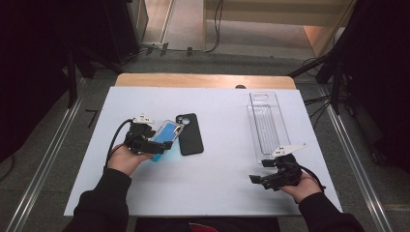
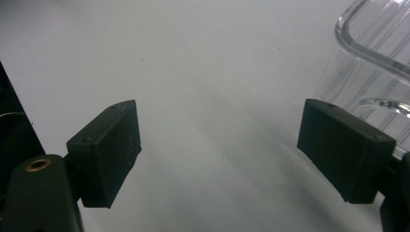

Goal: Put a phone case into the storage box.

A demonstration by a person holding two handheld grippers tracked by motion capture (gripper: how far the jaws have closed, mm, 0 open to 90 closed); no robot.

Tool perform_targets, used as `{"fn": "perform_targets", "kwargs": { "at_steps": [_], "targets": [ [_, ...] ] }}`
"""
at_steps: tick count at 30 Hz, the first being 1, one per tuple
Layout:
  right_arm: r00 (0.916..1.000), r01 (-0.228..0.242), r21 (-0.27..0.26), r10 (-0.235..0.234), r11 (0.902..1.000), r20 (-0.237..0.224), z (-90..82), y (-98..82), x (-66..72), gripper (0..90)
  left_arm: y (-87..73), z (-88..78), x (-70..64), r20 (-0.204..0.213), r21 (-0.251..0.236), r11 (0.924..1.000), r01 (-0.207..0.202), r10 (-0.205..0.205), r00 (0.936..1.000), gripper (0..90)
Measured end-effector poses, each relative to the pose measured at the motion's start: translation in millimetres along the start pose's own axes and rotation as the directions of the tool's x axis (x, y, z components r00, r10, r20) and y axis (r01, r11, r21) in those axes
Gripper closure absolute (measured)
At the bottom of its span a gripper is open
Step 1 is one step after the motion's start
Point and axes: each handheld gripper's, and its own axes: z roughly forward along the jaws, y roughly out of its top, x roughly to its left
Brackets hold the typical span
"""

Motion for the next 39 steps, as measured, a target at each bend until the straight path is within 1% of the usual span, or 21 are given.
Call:
{"fn": "perform_targets", "kwargs": {
  "at_steps": [3,5,6,7,9,11,13,15,18,20,23,24,25,29,31,32,33,36,37,38,39],
  "targets": [
    [1.0,0.004,-0.004,-0.004,1.0,-0.003,-0.3,0.2,0.4,13.7,-1.4,0.3,-4.1,0.016,0.003,1.0,-0.006,0.005,0.9999,16.4],
    [1.0,0.006,-0.006,-0.006,1.0,-0.004,-0.3,0.5,1.2,13.7,-3.4,1.2,-11.8,0.034,0.005,0.9998,-0.017,0.017,0.9993,16.5],
    [1.0,0.003,-0.006,-0.003,1.0,-0.003,-0.4,0.7,1.5,13.7,-3.4,1.2,-11.8,0.034,0.005,0.9998,-0.017,0.017,0.9993,16.5],
    [1.0,0.003,-0.007,-0.003,1.0,-0.004,-0.4,0.9,1.8,13.7,-3.9,1.3,-16.8,0.046,-0.001,0.9996,-0.027,0.027,0.9986,16.4],
    [1.0,0.005,-0.009,-0.005,0.9999,-0.005,-0.3,1.1,2.0,13.7,-4.4,1.0,-19.1,0.054,-0.003,0.9995,-0.032,0.033,0.998,16.4],
    [0.9999,0.011,-0.018,-0.011,0.9998,-0.013,-0.1,2.8,3.5,13.7,-7.0,2.3,-23.4,0.078,-0.007,0.9998,-0.02,0.021,0.9967,16.4],
    [0.9998,0.011,-0.02,-0.012,0.9997,-0.015,0.3,3.4,4.4,13.7,-8.1,3.2,-24.8,0.082,-0.01,0.9998,-0.016,0.017,0.9965,16.4],
    [0.9996,0.02,-0.017,-0.02,0.9997,-0.018,1.7,4.6,6.9,13.7,-9.1,5.3,-28.5,0.098,-0.013,0.9999,-0.005,0.007,0.9952,16.4],
    [0.9996,0.018,-0.021,-0.018,0.9996,-0.022,2.8,5.8,7.5,13.7,-7.6,8.5,-33.7,0.114,-0.021,0.9997,-0.012,0.014,0.9934,16.5],
    [0.9996,0.02,-0.023,-0.02,0.9995,-0.017,2.8,6.6,8.2,13.7,-5.1,12.1,-39.9,0.125,-0.026,0.9992,-0.03,0.033,0.9916,16.5],
    [0.9997,0.017,-0.033,-0.018,0.9993,-0.019,1.7,7.5,10.0,13.7,-4.2,14.3,-43.8,0.135,-0.038,0.9989,-0.028,0.033,0.9903,16.5],
    [0.9997,0.006,-0.049,-0.007,0.9988,-0.025,0.2,8.9,12.2,13.7,-3.5,16.0,-47.3,0.141,-0.049,0.9985,-0.024,0.031,0.9895,16.5],
    [0.9997,0.006,-0.049,-0.007,0.9988,-0.025,0.2,8.9,12.2,13.7,-3.5,16.0,-47.3,0.141,-0.049,0.9985,-0.024,0.031,0.9895,16.5],
    [0.9999,0.007,-0.069,-0.008,0.9976,-0.013,-1.0,14.8,21.0,13.7,-2.5,18.5,-54.1,0.146,-0.08,0.9968,-0.002,0.014,0.9892,16.5],
    [0.9999,0.001,-0.068,-0.002,0.9977,-0.015,-0.2,16.9,23.2,13.7,-1.5,19.7,-58.3,0.142,-0.099,0.9951,-0.001,0.016,0.9897,16.5],
    [0.9998,-0.005,-0.052,0.004,0.9986,-0.018,1.5,22.5,27.4,13.7,-0.7,21.0,-62.6,0.139,-0.115,0.9934,0.003,0.013,0.9902,16.5],
    [0.9998,-0.005,-0.052,0.004,0.9986,-0.018,1.5,22.5,27.4,13.7,-0.7,21.0,-62.6,0.139,-0.115,0.9934,0.003,0.013,0.9902,16.5],
    [0.9999,-0.008,-0.044,0.007,0.999,-0.015,3.0,32.1,32.6,13.7,-0.8,23.3,-68.6,0.132,-0.147,0.9891,0.009,0.011,0.9912,16.5],
    [0.9999,-0.008,-0.044,0.007,0.999,-0.015,3.0,32.1,32.6,13.7,-0.8,23.3,-68.6,0.132,-0.147,0.9891,0.009,0.011,0.9912,16.5],
    [0.9998,-0.017,-0.048,0.016,0.9987,-0.015,4.4,36.7,34.2,13.7,-1.4,25.4,-69.8,0.131,-0.169,0.9851,0.03,-0.008,0.9913,16.4],
    [0.9996,-0.023,-0.048,0.022,0.9986,-0.02,5.0,38.2,34.6,13.7,-1.7,26.4,-70.6,0.13,-0.175,0.9837,0.038,-0.015,0.9915,16.5]
  ]
}}
